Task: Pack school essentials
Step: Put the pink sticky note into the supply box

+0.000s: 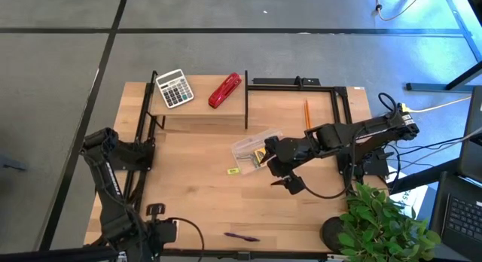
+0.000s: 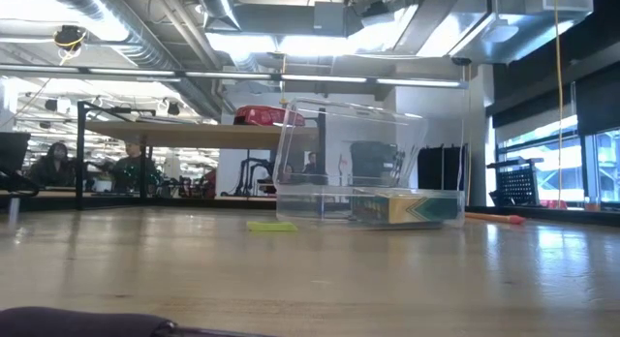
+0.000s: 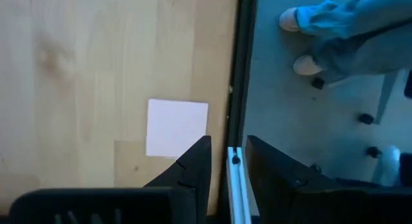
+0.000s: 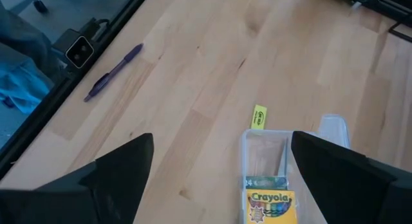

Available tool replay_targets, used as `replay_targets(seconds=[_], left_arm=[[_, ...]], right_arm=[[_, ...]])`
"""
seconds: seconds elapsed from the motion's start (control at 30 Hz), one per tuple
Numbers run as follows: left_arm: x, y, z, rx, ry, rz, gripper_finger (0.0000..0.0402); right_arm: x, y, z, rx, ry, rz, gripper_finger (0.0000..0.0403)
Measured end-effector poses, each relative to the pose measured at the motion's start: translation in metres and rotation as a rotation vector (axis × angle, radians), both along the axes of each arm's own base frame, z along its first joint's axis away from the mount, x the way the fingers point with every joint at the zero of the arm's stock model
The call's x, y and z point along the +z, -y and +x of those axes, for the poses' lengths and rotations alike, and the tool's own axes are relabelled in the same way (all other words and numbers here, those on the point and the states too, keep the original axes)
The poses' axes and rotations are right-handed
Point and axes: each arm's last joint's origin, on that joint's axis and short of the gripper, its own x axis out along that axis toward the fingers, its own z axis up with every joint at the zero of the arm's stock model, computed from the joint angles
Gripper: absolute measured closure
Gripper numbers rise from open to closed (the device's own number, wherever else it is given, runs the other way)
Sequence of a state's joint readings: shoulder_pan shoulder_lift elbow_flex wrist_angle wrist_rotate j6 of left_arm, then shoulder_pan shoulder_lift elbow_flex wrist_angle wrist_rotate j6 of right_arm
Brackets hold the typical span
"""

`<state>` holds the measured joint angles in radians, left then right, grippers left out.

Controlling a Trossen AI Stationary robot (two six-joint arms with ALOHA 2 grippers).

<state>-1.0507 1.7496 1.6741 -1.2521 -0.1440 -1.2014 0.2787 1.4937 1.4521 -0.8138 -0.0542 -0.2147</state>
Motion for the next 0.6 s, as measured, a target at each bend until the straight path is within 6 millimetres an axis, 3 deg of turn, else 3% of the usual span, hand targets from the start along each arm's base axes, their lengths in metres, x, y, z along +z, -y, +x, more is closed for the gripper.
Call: replay_targets(seconds=[0.6], left_arm=[[-0.0012, 0.0013, -0.0028, 0.201, 0.034, -0.018, 0.0312]], right_arm=[[-0.0003, 0.0000, 0.0002, 0.000, 0.000, 0.000, 0.0034]])
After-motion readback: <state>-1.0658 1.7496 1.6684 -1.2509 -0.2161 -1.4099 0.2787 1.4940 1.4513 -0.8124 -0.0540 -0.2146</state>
